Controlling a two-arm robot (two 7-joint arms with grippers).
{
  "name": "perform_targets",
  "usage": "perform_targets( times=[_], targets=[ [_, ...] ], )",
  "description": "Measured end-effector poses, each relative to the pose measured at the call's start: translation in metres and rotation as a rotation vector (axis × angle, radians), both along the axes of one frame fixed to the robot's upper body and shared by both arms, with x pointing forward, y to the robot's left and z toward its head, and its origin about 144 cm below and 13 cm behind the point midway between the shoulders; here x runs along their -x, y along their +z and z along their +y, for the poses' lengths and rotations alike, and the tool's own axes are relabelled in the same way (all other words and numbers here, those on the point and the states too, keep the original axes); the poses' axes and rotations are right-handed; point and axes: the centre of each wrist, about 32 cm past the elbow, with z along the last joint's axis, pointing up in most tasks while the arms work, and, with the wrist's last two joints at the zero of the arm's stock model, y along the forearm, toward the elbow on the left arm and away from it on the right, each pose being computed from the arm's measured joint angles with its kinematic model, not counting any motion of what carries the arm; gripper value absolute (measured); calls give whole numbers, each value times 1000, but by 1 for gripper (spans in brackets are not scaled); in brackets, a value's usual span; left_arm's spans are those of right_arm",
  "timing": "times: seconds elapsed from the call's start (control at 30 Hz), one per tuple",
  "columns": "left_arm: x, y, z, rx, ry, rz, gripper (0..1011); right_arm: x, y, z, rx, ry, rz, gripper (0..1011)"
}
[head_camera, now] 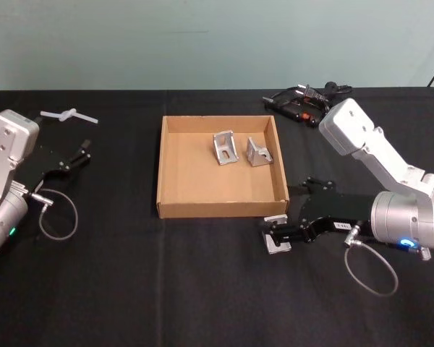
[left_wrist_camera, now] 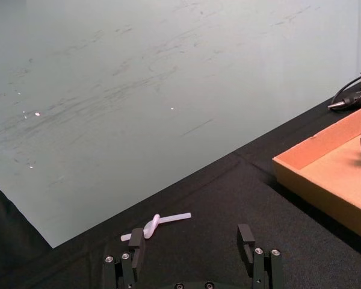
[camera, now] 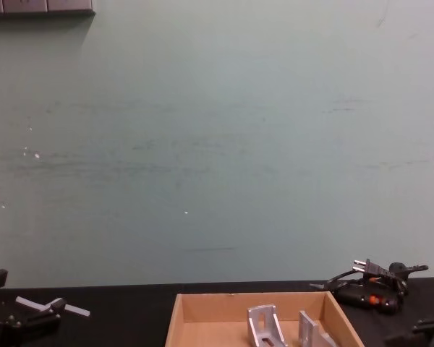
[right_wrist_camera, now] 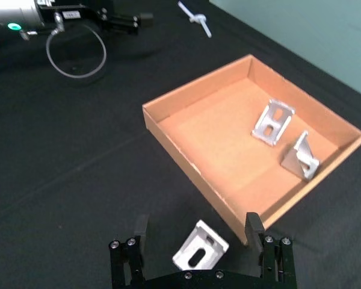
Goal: Use one hand to pick up the angle iron from the table and place it into the box.
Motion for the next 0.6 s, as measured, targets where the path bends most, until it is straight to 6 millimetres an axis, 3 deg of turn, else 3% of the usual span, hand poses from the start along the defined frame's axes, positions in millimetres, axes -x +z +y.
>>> perform_targets(
  times=[0.6],
  targets=[
    [0,0,0,0,0,0,1005,-2,1,11,49,-109,140,1000]
  ],
)
